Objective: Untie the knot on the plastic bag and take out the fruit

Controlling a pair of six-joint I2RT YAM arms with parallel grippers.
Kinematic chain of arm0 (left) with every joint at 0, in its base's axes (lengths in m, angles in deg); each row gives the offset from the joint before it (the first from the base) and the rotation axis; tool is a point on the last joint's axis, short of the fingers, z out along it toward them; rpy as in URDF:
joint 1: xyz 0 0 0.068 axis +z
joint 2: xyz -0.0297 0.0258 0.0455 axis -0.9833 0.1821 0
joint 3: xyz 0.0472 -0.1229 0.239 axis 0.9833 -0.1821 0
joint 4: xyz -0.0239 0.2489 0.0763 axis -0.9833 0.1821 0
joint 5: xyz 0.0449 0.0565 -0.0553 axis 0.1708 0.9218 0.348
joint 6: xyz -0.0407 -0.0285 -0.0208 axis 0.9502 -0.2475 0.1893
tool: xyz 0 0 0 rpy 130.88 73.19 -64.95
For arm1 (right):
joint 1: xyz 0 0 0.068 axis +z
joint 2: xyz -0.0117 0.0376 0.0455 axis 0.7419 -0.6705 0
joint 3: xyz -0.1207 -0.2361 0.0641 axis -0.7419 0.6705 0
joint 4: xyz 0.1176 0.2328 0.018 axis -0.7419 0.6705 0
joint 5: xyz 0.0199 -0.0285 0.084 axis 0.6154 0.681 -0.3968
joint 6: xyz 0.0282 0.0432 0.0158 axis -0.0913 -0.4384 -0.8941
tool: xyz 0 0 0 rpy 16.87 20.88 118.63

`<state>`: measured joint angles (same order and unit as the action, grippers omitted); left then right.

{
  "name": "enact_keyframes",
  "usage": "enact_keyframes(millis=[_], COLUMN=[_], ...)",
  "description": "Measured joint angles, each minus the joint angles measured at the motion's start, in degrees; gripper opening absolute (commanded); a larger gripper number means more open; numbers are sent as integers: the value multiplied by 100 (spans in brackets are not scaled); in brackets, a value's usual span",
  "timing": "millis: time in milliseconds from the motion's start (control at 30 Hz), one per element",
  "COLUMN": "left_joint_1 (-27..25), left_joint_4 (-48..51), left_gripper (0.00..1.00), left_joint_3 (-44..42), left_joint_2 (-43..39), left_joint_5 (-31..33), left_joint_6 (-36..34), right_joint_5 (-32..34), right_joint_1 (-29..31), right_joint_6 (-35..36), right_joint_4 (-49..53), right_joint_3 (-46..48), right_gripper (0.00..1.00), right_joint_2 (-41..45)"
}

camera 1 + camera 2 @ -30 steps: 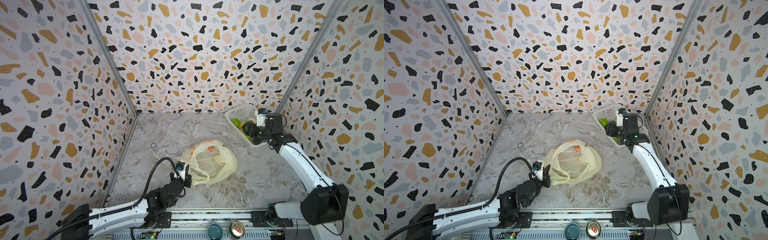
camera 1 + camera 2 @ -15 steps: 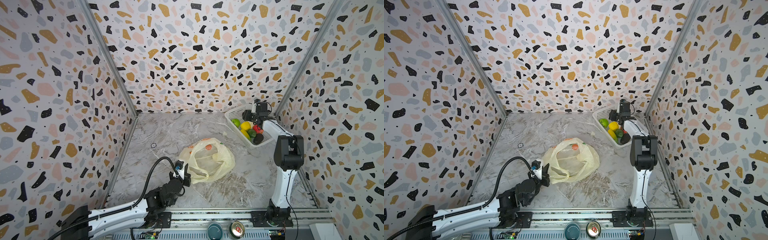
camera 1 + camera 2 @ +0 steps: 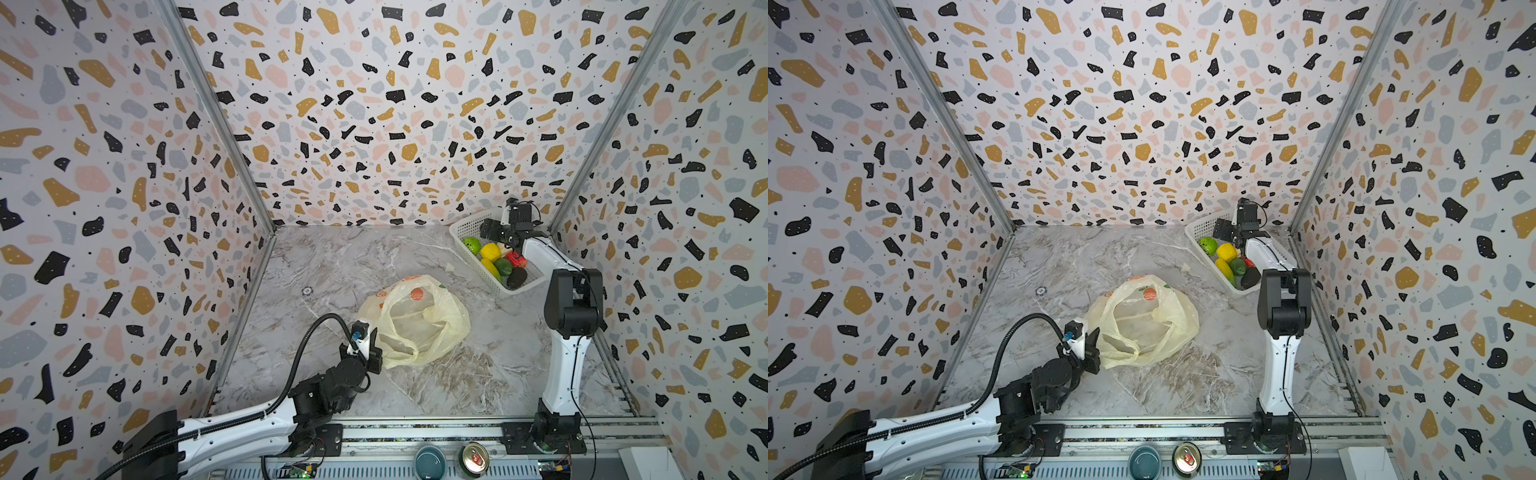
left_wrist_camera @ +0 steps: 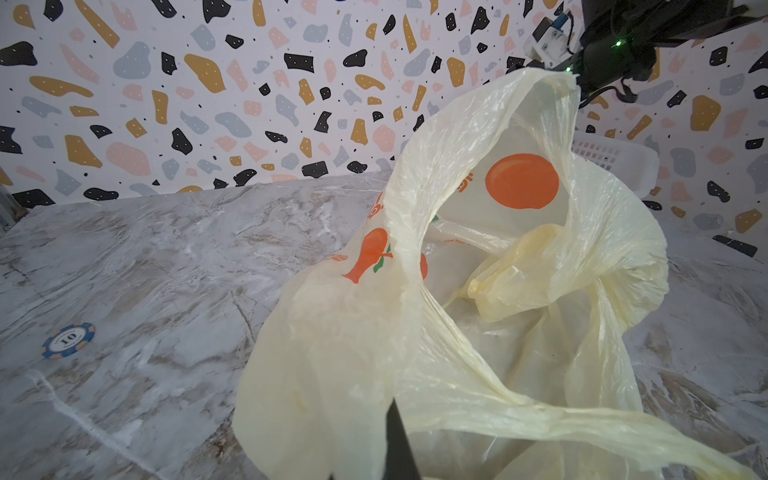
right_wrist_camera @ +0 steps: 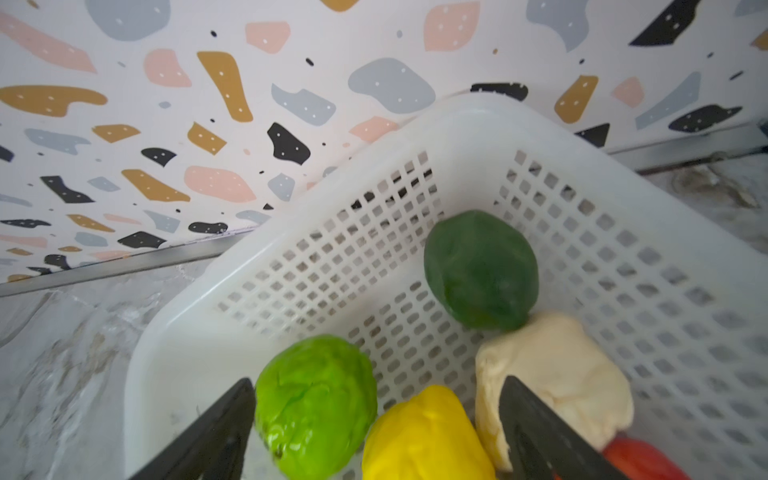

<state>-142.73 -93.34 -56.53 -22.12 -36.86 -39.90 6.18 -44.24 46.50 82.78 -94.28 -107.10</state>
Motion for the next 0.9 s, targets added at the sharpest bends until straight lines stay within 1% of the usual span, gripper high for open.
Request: enact_keyframes(millis=[133, 233, 333, 467, 567, 633, 767, 900], left_joint_1=[90, 271, 627, 1349, 1843, 2022, 2238, 2415], left_joint_4=[-146, -396, -807, -1502, -2109, -2400, -2903, -3274], left_gripper=[0, 0, 0, 0, 0, 0, 0, 0], left_joint_3=[0, -4, -31, -39, -11, 109, 769, 1412], left_joint_2=[103, 223, 448, 949, 1554, 2031, 3156, 3923], left_joint_5=[63, 109, 85, -184, -372, -503, -767, -1067], left_joint_6=[-7, -70, -188, -282, -350, -409, -599, -654], right_joint_5=[-125, -221, -284, -402, -413, -417, -431, -446], right_joint_1=[39, 133, 251, 378, 466, 514, 680, 791], right_joint_6=[-168, -234, -256, -275, -273, -273, -275, -275], right_joint_4=[-184, -417, -619, -658, -509, -409, -212, -116], right_joint_3=[1204, 2133, 3115, 4288, 4852, 5136, 5460, 5536], right_gripper=[92, 94, 94, 94, 95, 95, 95, 95], right_joint_2=[1154, 2118, 3073, 4144, 4688, 5003, 5493, 5674])
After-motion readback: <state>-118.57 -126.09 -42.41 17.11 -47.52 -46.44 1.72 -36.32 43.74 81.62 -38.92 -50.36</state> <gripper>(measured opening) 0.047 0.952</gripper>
